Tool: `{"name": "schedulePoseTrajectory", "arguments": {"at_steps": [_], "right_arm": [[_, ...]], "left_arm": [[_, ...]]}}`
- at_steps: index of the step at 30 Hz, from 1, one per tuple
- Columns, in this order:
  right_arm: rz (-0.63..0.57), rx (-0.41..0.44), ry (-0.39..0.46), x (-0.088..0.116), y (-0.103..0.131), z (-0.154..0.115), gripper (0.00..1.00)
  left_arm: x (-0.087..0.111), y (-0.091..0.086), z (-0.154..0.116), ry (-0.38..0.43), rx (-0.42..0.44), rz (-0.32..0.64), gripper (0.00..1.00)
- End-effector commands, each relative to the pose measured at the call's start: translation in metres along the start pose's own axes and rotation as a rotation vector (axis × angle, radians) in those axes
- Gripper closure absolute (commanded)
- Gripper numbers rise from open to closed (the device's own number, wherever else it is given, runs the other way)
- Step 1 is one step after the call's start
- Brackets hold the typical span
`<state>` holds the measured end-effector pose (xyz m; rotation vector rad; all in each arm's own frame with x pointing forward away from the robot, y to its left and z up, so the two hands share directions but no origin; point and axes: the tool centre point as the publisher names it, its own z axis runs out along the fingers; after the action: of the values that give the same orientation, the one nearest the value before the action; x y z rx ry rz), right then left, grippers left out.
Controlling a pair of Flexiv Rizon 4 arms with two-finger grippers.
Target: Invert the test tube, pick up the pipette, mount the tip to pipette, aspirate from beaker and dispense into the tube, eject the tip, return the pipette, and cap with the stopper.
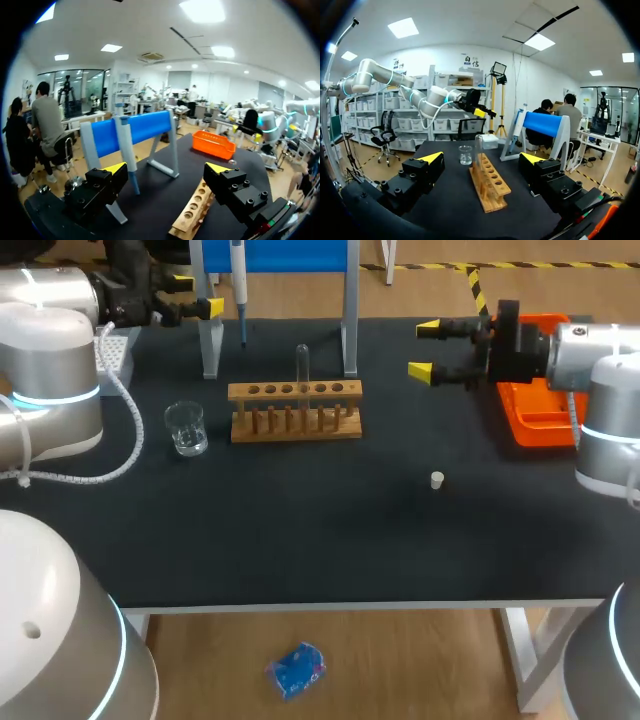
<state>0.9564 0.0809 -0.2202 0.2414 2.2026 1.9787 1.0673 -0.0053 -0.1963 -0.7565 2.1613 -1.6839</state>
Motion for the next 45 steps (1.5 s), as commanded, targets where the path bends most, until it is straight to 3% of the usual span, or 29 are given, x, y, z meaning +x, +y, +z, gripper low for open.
{"name": "schedulePoseTrajectory", "arguments": {"at_steps": [1, 5, 7, 21, 23, 29, 39, 45], "right_arm": [[-0.001, -0.002, -0.002, 0.001, -0.001, 0.0, 0.0], [-0.001, -0.002, -0.002, 0.001, -0.001, 0.0, 0.0], [-0.001, -0.002, -0.002, 0.001, -0.001, 0.0, 0.0], [-0.001, -0.002, -0.002, 0.001, -0.001, 0.0, 0.0], [-0.001, -0.002, -0.002, 0.001, -0.001, 0.0, 0.0], [-0.001, -0.002, -0.002, 0.001, -0.001, 0.0, 0.0], [-0.001, -0.002, -0.002, 0.001, -0.001, 0.0, 0.0], [-0.001, -0.002, -0.002, 0.001, -0.001, 0.0, 0.0]], "left_arm": [[0.01, 0.006, -0.011, 0.156, 0.053, 0.067, 0.0], [0.034, 0.006, -0.019, 0.261, 0.016, 0.133, 0.0], [0.04, 0.009, -0.023, 0.246, -0.031, 0.14, 0.0], [0.04, 0.009, -0.023, 0.246, -0.031, 0.14, 0.0], [0.042, 0.007, -0.014, 0.282, -0.024, 0.188, 0.0], [0.069, 0.02, -0.015, 0.352, -0.026, 0.24, 0.0], [0.1, 0.05, -0.031, 0.323, -0.04, 0.196, 0.0], [0.105, 0.051, -0.031, 0.331, -0.045, 0.206, 0.0]]}}
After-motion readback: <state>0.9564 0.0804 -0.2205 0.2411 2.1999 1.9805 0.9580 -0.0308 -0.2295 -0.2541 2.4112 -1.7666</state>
